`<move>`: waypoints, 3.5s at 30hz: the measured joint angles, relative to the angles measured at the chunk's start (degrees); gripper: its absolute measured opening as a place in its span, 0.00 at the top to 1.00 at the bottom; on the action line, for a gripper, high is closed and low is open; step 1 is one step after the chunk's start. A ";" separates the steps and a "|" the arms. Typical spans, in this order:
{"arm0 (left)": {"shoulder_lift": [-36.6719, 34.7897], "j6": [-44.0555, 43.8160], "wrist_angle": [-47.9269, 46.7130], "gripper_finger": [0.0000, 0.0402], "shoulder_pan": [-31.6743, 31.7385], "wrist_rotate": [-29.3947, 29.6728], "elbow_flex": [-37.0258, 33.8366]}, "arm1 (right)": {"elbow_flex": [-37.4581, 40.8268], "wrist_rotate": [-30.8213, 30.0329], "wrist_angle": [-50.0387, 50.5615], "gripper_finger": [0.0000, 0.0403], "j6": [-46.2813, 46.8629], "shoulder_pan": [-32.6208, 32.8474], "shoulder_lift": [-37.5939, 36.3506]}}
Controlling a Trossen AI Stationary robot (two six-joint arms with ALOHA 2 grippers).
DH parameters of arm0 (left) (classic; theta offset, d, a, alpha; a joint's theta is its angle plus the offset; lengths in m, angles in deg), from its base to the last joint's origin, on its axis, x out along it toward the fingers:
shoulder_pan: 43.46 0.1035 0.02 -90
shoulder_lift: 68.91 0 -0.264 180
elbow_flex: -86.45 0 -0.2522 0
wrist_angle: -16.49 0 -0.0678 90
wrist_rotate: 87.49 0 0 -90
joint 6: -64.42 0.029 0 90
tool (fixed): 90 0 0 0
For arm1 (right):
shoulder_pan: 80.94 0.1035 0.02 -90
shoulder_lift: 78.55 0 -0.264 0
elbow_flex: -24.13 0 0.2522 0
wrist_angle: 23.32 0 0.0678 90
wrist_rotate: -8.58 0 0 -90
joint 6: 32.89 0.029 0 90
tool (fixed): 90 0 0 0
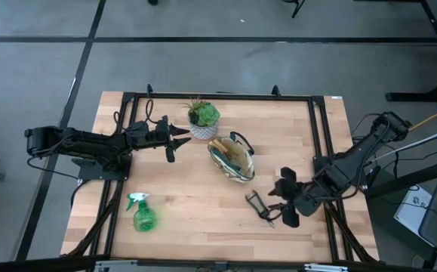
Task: Pick & Place Garden tools in Gardening bag
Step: Put the shear scissors into the gardening bag
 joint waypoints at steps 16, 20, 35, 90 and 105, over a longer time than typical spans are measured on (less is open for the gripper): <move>0.00 0.00 0.00 0.63 0.00 -0.02 0.00 | 0.02 0.64 1.17 0.48 8.26 2.67 3.78; 0.00 0.00 0.00 0.63 0.02 0.00 0.00 | 0.02 0.66 1.44 0.48 10.13 2.67 5.82; 0.00 0.00 0.00 0.63 0.00 0.00 0.00 | 0.02 5.97 2.03 0.48 15.01 2.31 11.67; 0.00 0.02 0.00 0.63 0.01 -0.01 0.00 | 0.02 12.21 -10.84 0.48 0.25 -10.88 26.95; 0.00 0.00 0.00 0.63 0.02 -0.02 0.00 | 0.03 13.62 -15.59 0.48 0.25 -11.12 31.78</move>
